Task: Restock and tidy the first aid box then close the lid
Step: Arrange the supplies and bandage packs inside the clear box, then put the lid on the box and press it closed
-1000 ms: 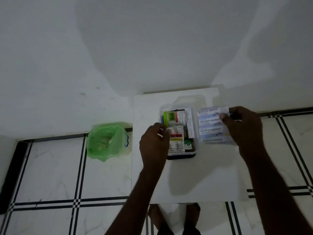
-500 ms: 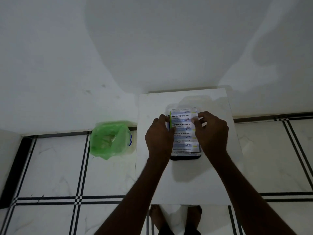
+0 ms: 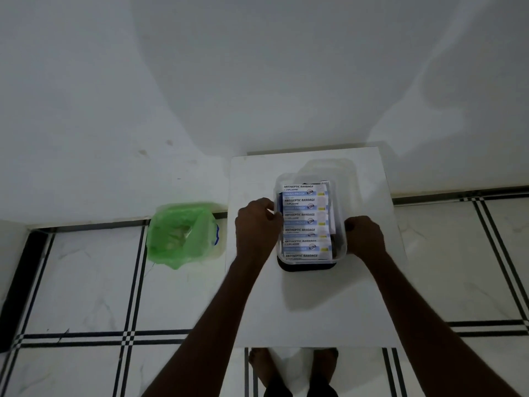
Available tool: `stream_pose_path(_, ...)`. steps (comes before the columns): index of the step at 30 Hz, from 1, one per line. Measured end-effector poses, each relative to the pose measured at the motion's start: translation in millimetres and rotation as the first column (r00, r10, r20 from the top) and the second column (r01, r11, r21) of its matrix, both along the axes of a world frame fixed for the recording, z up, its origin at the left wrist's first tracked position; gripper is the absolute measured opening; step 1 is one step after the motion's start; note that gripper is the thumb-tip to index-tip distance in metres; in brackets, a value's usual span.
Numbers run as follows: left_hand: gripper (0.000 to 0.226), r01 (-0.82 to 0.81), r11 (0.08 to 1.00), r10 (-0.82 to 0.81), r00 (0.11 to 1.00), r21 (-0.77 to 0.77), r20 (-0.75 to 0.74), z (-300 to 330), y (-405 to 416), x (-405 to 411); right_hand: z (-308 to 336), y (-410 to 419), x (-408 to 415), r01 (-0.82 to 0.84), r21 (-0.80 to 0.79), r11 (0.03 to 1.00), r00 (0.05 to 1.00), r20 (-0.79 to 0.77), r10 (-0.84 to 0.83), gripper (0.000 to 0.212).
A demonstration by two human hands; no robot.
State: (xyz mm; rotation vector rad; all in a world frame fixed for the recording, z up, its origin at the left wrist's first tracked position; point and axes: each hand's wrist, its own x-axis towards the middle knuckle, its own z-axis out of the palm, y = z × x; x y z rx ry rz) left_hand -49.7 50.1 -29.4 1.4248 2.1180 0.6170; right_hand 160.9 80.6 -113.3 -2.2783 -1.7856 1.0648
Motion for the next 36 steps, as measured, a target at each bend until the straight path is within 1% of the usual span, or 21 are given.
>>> stream_pose_path(3, 0.013, 0.000, 1.000, 0.000, 1.000, 0.025, 0.015, -1, 1, -7, -8, -3, -2, -0.077, 0.067, 0.995, 0.997, 0.036, 0.075, 0.011)
stream_pose_path(5, 0.012, 0.004, 0.999, -0.005, 1.000, 0.051, 0.018, 0, 1, -15, -9, -3, -3, -0.046, 0.089, 0.995, 0.999, -0.004, 0.047, 0.006)
stream_pose_path(7, 0.013, -0.002, 0.998, 0.001, 1.000, 0.063, 0.016, 5, 1, -21, -2, -2, 0, 0.078, 0.057, 0.995, 0.985, -0.157, -0.068, 0.008)
stream_pose_path(9, 0.017, -0.028, 0.997, 0.026, 0.999, 0.070, 0.028, 8, 1, -27, 13, -4, 5, 0.239, 0.044, 0.970, 0.918, -0.336, -0.211, 0.009)
stream_pose_path(10, 0.021, -0.044, 0.997, 0.041, 0.998, 0.070, 0.044, 9, 2, -30, 24, -5, 8, 0.312, 0.069, 0.948, 0.881, -0.395, -0.261, 0.008)
stream_pose_path(12, 0.024, -0.068, 0.996, 0.064, 0.996, 0.055, 0.066, 7, 4, -32, 52, -7, 13, 0.402, 0.160, 0.902, 0.843, -0.448, -0.297, 0.003)
stream_pose_path(15, 0.014, -0.054, 0.998, 0.054, 0.998, 0.014, 0.043, 2, 4, -28, 101, -11, 10, 0.441, 0.379, 0.813, 0.857, -0.446, -0.258, 0.014)
stream_pose_path(17, 0.016, -0.054, 0.998, 0.055, 0.996, -0.026, 0.066, -4, 3, -23, 127, -16, -1, 0.408, 0.532, 0.742, 0.892, -0.404, -0.201, 0.020)
stream_pose_path(18, 0.020, -0.053, 0.997, 0.058, 0.993, -0.051, 0.105, -7, 3, -21, 135, -20, -8, 0.373, 0.588, 0.718, 0.910, -0.384, -0.158, 0.021)
stream_pose_path(20, 0.026, -0.049, 0.995, 0.067, 0.973, -0.090, 0.220, -14, 2, -18, 140, -26, -25, 0.293, 0.637, 0.713, 0.931, -0.361, -0.060, 0.024)
stream_pose_path(23, 0.018, -0.023, 0.993, 0.067, 0.921, -0.118, 0.384, -13, 4, -16, 127, -39, -55, 0.133, 0.658, 0.741, 0.962, -0.266, 0.064, 0.031)
stream_pose_path(25, 0.027, -0.067, 0.987, 0.130, 0.868, -0.148, 0.478, -10, 6, -18, 112, -47, -73, 0.037, 0.661, 0.749, 0.973, -0.195, 0.124, 0.034)
stream_pose_path(27, 0.033, -0.107, 0.980, 0.187, 0.795, -0.170, 0.578, -6, 7, -23, 96, -51, -86, -0.020, 0.628, 0.778, 0.972, -0.171, 0.163, 0.036)
stream_pose_path(29, 0.033, -0.099, 0.979, 0.193, 0.743, -0.181, 0.641, -6, 9, -28, 80, -54, -93, -0.064, 0.588, 0.806, 0.968, -0.158, 0.193, 0.038)
stream_pose_path(31, 0.033, -0.062, 0.980, 0.170, 0.743, -0.187, 0.647, -7, 12, -29, 70, -56, -97, -0.094, 0.564, 0.821, 0.968, -0.142, 0.209, 0.036)
stream_pose_path(33, 0.034, -0.046, 0.984, 0.142, 0.778, -0.170, 0.612, -8, 17, -28, 66, -57, -98, -0.101, 0.571, 0.815, 0.956, -0.170, 0.237, 0.029)
stream_pose_path(34, 0.034, -0.045, 0.987, 0.131, 0.796, -0.157, 0.591, -8, 19, -28, 68, -57, -96, -0.085, 0.586, 0.806, 0.948, -0.202, 0.248, 0.025)
stream_pose_path(36, 0.031, -0.055, 0.989, 0.120, 0.826, -0.134, 0.550, -9, 23, -28, 77, -53, -89, -0.003, 0.625, 0.780, 0.936, -0.273, 0.222, 0.016)
